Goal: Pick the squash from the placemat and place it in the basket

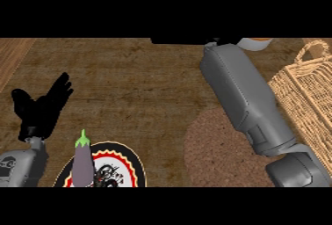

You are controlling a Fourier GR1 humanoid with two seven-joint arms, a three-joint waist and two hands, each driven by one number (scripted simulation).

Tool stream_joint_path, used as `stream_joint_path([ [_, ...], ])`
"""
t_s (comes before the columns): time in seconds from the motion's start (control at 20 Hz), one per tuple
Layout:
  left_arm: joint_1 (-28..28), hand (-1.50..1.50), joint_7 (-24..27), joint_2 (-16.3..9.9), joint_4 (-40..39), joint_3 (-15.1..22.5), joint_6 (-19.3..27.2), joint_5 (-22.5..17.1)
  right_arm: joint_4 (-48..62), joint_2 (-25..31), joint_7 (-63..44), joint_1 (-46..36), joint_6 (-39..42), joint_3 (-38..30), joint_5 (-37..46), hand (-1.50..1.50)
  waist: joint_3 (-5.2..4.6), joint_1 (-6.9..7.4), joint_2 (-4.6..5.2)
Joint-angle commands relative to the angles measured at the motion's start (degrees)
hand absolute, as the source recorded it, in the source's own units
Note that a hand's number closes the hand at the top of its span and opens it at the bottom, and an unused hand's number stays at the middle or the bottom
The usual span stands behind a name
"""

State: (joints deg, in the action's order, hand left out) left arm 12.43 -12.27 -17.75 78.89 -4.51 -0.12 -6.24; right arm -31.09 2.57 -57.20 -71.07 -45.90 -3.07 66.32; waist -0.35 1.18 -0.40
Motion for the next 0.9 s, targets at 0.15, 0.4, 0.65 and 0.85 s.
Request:
stream_joint_path([
  [0.15,0.98,0.00,0.01,0.28,-0.55,-0.87,0.02,-0.47,6.10,3.12,-20.52,-11.13,2.93,0.74,13.88,1.50,0.19,-0.26,0.46],
  [0.4,0.34,0.00,1.25,1.39,-1.15,-0.19,0.99,0.91,6.41,8.24,-20.65,-14.80,6.90,-2.05,15.68,1.50,0.23,-0.34,0.64],
  [0.65,1.91,0.00,2.21,0.21,-2.87,-1.53,-0.03,0.41,10.37,12.42,-22.44,-13.75,9.57,-2.73,19.96,1.50,0.21,-0.60,0.95],
  [0.85,-1.98,0.00,2.24,0.16,-0.85,-1.63,-2.03,-1.08,9.55,15.82,-23.45,-11.80,11.98,-3.63,21.42,1.50,0.26,-1.06,0.24],
])
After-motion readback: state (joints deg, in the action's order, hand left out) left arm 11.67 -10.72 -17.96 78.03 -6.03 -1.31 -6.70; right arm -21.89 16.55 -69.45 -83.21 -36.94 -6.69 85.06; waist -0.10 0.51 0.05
